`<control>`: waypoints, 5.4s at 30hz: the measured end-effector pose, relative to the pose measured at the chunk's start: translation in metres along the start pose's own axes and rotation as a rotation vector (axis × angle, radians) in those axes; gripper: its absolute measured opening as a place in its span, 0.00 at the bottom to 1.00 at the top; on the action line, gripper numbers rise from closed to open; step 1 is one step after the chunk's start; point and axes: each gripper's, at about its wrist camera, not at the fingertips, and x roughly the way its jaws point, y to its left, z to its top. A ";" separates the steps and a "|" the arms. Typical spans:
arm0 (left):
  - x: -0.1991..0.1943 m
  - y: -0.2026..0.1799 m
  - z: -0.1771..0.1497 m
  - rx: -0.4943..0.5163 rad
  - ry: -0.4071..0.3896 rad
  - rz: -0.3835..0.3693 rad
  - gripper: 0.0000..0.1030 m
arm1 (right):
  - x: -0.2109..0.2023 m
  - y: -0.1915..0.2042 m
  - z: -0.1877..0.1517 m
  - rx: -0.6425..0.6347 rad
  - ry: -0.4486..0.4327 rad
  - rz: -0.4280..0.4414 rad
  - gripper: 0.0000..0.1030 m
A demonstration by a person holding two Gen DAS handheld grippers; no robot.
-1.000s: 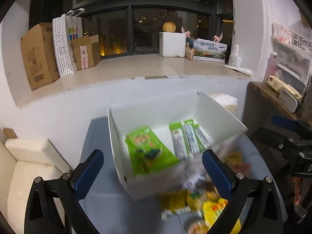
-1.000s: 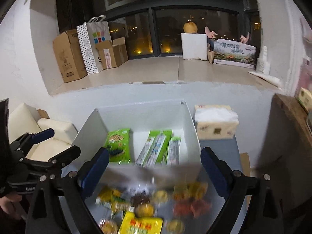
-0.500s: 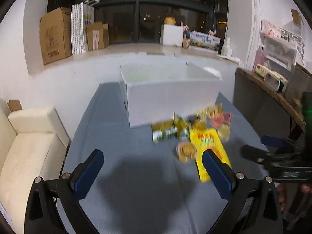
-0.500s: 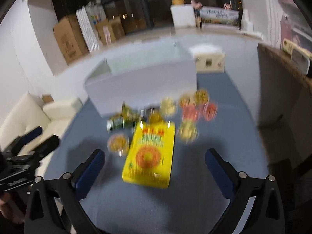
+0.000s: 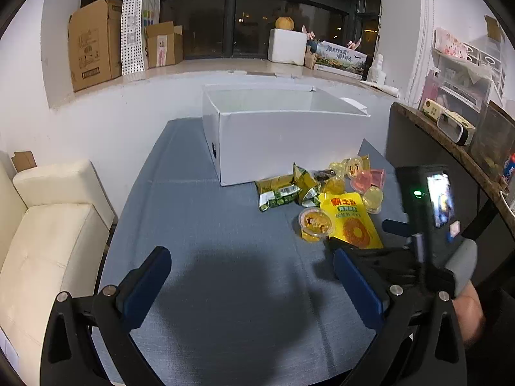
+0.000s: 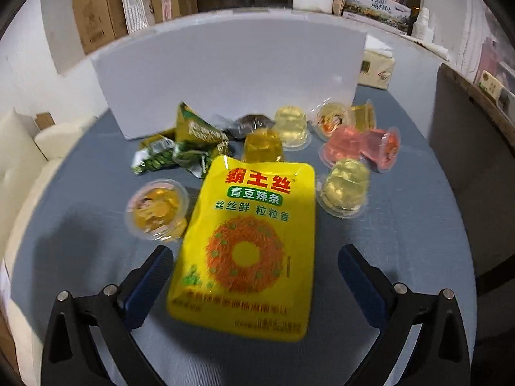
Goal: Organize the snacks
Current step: 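Withdraw both tools from the box toward the remaining snacks, then grasp the round jelly cup with the left gripper while the right grasps the yellow bag, then place the jelly cup and yellow bag into the white box, opening both grippers, then withdraw the left tool while the right grasps a yellow jelly cup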
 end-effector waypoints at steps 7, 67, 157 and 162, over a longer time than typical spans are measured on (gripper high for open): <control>0.010 0.006 -0.001 -0.014 0.029 -0.004 1.00 | 0.002 -0.002 0.001 -0.011 -0.033 -0.007 0.95; 0.032 -0.026 0.080 0.062 -0.048 -0.092 0.48 | -0.127 -0.056 0.020 -0.025 -0.271 0.223 0.50; 0.055 -0.008 0.022 -0.067 0.079 -0.051 1.00 | -0.004 -0.104 0.023 0.043 -0.153 0.133 0.35; 0.060 -0.014 0.023 -0.053 0.088 -0.053 1.00 | -0.014 -0.102 0.019 0.041 -0.172 0.159 0.35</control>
